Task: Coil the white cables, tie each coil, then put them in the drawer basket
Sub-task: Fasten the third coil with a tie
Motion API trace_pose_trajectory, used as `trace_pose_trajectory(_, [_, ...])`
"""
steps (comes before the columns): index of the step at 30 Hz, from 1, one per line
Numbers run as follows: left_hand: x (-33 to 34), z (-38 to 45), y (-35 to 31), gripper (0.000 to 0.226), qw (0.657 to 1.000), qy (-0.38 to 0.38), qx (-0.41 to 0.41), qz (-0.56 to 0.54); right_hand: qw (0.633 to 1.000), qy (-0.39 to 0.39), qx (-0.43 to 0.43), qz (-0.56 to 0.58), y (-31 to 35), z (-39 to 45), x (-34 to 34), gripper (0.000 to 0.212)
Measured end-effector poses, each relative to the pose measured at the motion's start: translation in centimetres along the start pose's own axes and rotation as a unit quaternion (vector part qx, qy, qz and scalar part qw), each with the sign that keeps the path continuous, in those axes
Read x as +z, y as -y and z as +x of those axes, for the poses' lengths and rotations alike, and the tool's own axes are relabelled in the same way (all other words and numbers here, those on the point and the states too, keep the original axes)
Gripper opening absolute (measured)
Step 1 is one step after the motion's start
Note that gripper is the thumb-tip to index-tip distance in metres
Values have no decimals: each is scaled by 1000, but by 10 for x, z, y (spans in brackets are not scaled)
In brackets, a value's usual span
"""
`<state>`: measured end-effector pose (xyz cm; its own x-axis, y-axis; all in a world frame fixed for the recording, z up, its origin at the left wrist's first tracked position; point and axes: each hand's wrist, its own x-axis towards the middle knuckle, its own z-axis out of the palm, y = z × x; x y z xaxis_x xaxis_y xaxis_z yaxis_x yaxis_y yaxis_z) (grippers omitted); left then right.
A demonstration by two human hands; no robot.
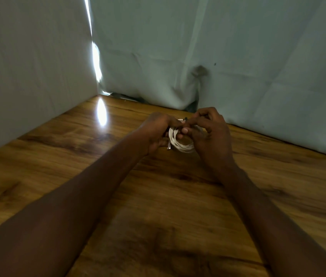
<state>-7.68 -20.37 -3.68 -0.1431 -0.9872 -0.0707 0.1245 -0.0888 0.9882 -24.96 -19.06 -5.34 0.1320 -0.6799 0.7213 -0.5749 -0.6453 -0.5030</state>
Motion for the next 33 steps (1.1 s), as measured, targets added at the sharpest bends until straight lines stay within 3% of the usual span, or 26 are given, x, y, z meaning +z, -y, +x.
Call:
trace_pose_trajectory(5, [20, -4, 7, 13, 994, -48, 94, 10, 990, -35, 96, 99, 6, -1, 2, 6])
trace_pose_trajectory(11, [32, -2, 13, 9, 974, -97, 204, 33, 958, -119, 179, 188, 6, 1, 11, 22])
trace_pose_trajectory(15, [30, -1, 15, 23, 978, -81, 184, 55, 954, -129, 199, 180, 2, 2, 12, 23])
trace_pose_trajectory(21, [32, -6, 14, 19, 985, -23, 151, 75, 933, -163, 267, 177, -3, 6, 10, 13])
trace_pose_trajectory(24, [33, -7, 14, 17, 987, -41, 147, 38, 943, -168, 251, 138, -4, 5, 9, 2])
trace_pose_trajectory(30, [31, -5, 14, 17, 990, -66, 117, -39, 982, -143, 88, -84, 10, -3, 6, 16])
trace_pose_trajectory(33, [32, -5, 15, 19, 990, -65, 103, -66, 979, -129, 74, -138, 11, -3, 5, 18])
